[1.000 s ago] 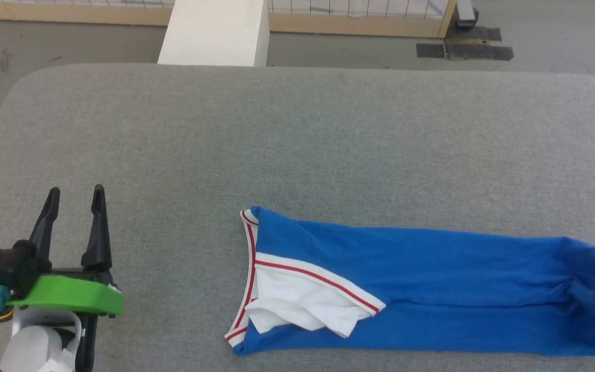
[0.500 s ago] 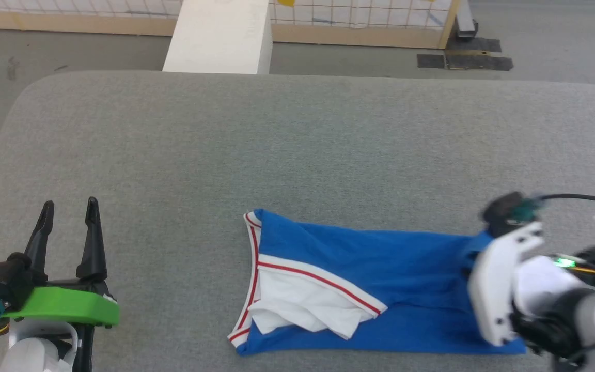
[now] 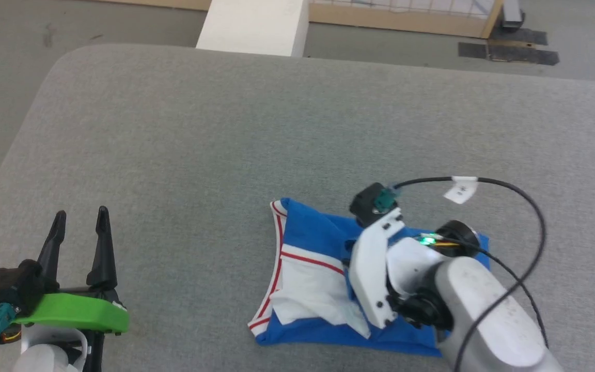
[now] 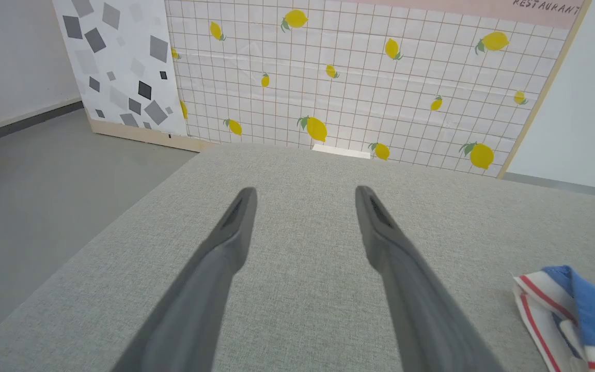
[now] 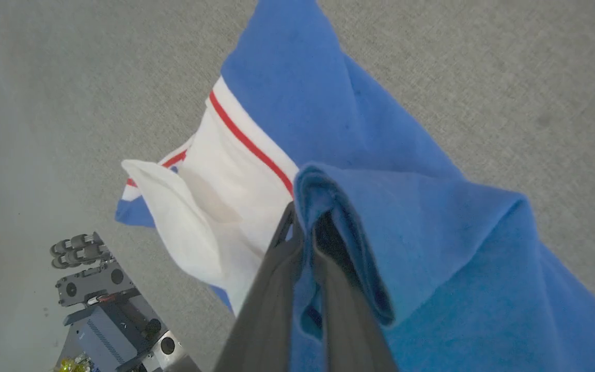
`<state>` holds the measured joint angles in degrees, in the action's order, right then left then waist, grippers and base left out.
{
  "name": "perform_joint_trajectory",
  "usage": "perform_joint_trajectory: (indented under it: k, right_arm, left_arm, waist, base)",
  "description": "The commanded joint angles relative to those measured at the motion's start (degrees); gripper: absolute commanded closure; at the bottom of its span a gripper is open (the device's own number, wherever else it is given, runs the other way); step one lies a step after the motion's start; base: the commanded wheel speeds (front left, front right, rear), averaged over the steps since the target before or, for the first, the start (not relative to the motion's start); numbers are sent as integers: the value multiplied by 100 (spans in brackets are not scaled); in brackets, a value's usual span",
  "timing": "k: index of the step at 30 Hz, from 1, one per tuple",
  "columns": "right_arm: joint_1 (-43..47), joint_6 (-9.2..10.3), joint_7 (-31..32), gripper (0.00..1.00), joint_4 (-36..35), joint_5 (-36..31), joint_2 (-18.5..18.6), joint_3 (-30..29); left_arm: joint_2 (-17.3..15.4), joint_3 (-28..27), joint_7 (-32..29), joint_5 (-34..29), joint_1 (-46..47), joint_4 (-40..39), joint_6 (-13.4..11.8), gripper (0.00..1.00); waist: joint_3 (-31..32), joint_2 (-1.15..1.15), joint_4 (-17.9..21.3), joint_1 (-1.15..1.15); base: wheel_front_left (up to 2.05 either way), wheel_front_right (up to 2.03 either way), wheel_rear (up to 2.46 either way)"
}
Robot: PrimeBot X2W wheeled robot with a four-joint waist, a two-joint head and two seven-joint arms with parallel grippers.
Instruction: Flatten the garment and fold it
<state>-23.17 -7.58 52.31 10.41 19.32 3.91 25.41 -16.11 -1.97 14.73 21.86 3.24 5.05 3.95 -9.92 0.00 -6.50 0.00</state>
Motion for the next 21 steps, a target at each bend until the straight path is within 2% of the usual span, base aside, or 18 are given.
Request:
perform_joint_trajectory:
  k: [1, 6, 13, 14, 15, 21]
  right_arm:
    - [-178, 9, -109, 100, 198, 52, -44, 128]
    - [-512, 9, -477, 100, 868, 296, -97, 528]
    - [-764, 9, -936, 99, 1446, 727, -101, 1088]
    - [-810, 9, -1026, 27, 1479, 812, -101, 1197]
    - [-847, 9, -1129, 0, 1476, 914, -101, 1272]
    - [-1248, 9, -1816, 0, 1187, 1545, -102, 2051]
  left_arm:
    - [26, 23, 15, 41, 20, 26, 11, 0]
    - [51, 80, 16, 72, 85, 109, 29, 0]
    - [69, 130, 18, 109, 110, 203, 53, 0]
    - [69, 137, 18, 112, 114, 217, 56, 0]
    - [69, 143, 18, 118, 117, 229, 60, 0]
    - [31, 174, 19, 125, 160, 280, 73, 0]
  waist:
    - [-81, 0, -114, 0]
    - [-125, 0, -231, 0]
    - [-137, 0, -283, 0]
    - [-132, 0, -283, 0]
    - [-126, 0, -278, 0]
    - [-57, 0, -198, 0]
  base:
    - [0, 0, 0]
    - [0, 0, 0]
    - [0, 0, 0]
    - [0, 0, 0]
    - [0, 0, 0]
    - [0, 0, 0]
